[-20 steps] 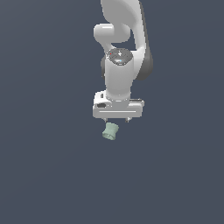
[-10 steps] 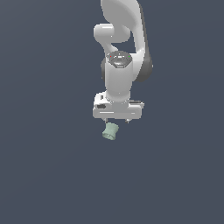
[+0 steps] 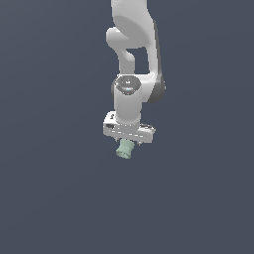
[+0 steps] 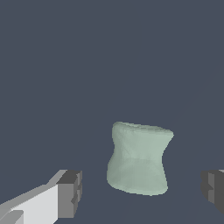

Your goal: Pick up the object and move it to a goal position.

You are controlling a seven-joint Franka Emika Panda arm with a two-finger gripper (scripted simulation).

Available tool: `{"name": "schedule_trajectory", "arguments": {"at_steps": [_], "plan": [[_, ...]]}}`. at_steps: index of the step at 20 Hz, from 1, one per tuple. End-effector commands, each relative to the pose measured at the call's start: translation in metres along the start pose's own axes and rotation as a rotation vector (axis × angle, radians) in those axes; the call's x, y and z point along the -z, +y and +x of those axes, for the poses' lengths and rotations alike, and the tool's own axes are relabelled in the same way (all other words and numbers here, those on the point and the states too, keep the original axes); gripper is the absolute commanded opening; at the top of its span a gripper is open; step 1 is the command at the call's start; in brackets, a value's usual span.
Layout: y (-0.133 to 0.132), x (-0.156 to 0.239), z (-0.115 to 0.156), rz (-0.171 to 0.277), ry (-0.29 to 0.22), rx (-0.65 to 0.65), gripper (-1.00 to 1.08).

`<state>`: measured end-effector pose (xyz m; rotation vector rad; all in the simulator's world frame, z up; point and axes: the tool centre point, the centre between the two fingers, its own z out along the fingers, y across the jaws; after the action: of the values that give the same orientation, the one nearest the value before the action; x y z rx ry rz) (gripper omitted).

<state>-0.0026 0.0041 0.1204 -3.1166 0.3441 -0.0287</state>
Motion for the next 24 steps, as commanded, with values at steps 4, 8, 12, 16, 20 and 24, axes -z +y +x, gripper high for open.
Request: {"name": "schedule_trajectory", "arguments": {"at_steps": [4, 8, 12, 16, 20, 24], "plan": [[0.01, -0.023, -0.005, -0.006, -0.013, -0.093, 1.0], [0.014, -0.03, -0.007, -0.009, -0.017, -0.122, 1.0], [0.014, -0.03, -0.008, -0.009, -0.017, -0.12, 1.0], [0.014, -0.039, -0.008, -0.009, -0.017, -0.122, 1.0], [0.015, -0.057, -0.009, -0.009, -0.017, -0.124, 1.0], [0.015, -0.074, -0.01, -0.009, -0.017, -0.125, 1.0]]}}
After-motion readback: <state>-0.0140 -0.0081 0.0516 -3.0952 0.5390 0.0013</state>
